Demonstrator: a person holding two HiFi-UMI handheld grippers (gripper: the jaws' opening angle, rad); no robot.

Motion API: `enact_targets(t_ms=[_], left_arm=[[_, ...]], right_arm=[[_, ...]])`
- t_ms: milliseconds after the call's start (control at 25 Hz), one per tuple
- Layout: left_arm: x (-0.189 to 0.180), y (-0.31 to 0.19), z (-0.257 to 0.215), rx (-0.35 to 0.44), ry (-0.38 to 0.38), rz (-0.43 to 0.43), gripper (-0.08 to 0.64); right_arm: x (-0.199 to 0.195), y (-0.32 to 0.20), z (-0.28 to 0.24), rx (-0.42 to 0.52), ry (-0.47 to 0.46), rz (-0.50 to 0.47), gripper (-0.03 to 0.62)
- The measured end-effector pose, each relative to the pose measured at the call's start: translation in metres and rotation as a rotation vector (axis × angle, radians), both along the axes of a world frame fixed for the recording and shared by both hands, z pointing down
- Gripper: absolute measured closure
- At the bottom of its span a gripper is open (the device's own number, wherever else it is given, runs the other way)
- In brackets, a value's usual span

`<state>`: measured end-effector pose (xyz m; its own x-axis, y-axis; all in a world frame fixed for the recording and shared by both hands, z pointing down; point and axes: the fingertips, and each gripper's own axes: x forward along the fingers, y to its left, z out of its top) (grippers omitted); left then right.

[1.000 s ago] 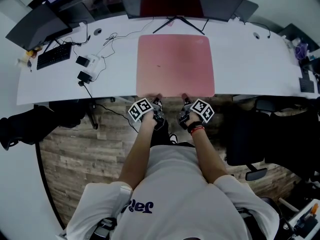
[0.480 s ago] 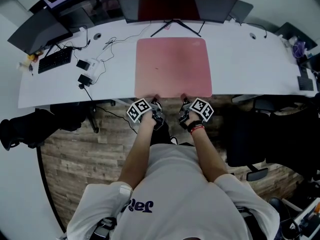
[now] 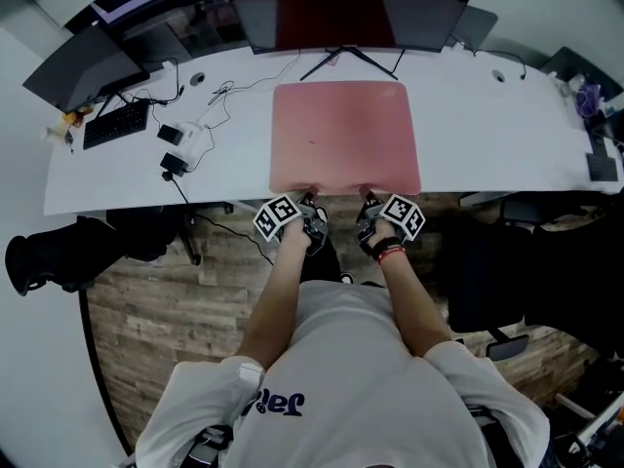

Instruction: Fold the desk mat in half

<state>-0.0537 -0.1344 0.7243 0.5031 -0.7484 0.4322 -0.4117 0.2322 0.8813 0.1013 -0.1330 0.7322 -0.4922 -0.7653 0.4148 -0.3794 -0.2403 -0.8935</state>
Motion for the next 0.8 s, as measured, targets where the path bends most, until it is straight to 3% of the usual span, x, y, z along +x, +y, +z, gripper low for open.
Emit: enact_targets(t_ms=[280,800], left_arm=[[-0.002,-0.014,-0.001,-0.005,-0.015,-0.001,0.526],[-0.001,-0.038,0.003,-0.019,0.001,-0.025,0.528]], right_arm=[[-0.004,-0.02,-0.006,0.013,0.08,-0.019,0.561],[-0.006,-0.039,-0.001,-0.015,0.108,-0.02,0.561]])
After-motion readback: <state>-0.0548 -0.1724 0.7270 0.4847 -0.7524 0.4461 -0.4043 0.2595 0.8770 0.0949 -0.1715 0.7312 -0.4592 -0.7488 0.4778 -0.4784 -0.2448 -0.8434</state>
